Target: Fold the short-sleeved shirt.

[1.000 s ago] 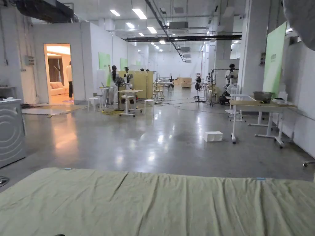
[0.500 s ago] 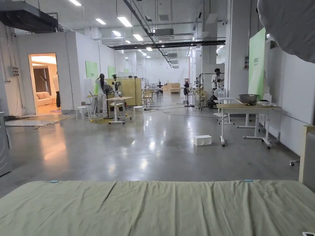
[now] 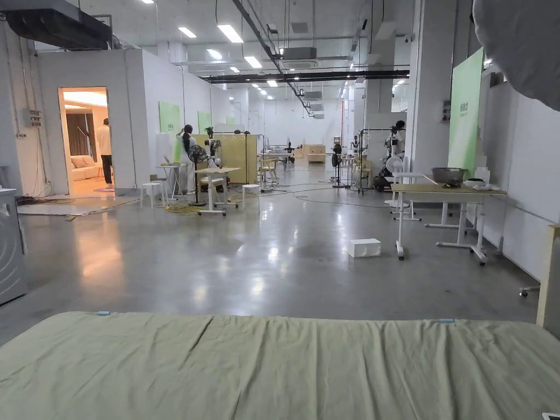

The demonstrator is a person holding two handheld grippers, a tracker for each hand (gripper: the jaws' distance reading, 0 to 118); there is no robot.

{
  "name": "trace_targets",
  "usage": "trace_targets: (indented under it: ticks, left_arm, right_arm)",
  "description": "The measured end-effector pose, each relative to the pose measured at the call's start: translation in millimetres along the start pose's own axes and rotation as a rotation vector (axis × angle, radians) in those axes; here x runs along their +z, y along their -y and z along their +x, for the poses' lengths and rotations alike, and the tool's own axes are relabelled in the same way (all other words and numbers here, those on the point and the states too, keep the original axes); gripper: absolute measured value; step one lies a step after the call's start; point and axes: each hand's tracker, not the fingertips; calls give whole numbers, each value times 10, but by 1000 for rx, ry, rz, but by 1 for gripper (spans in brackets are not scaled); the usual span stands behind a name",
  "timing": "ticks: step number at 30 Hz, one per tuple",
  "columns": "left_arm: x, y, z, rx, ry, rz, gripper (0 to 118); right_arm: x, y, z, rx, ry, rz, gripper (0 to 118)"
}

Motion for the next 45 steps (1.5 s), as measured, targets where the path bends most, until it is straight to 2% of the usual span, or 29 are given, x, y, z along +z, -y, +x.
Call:
trace_targets:
  ticks: [3,6,7,9,10,11,15,16,17,18,31,45]
  left_arm:
    - [8,24,-39,30,-2,-1,0]
    - [7,50,-69,48,-8,-6,4]
    - [22,51,-75,49,-4,-8,13]
    - [21,56,-74,47,10,-10,53]
    - [19,69,-69,41,17,-16,74]
    - [17,78,-57,32,22,-14,91]
    - [15,66,-29,25,35,-8,114]
    - [13,61,-24,24,36,-3,117]
    - [10,55,-19,23,34,2,118]
    - [8,49,-15,23,26,8,118]
    - [-23,46,-36,40,0,17,118]
    - [-45,35,2,30,13,-1,118]
  right_arm:
    - [-5,-26,11,-6,5,2,0]
    - [6,-43,24,-21,3,8,14]
    - [9,-47,28,-27,-3,12,25]
    - [8,-49,23,-46,8,27,52]
    - [14,-52,12,-50,15,31,71]
    - [0,-55,8,-60,22,24,81]
    - [-37,-50,-47,20,64,-5,118]
    - [-46,-45,-62,37,73,-8,118]
    - [-45,-25,-80,10,53,4,118]
    - [-10,-29,-81,79,88,14,118]
    - [-23,-44,-54,-4,44,37,118]
    - [-23,-57,-30,-23,46,35,118]
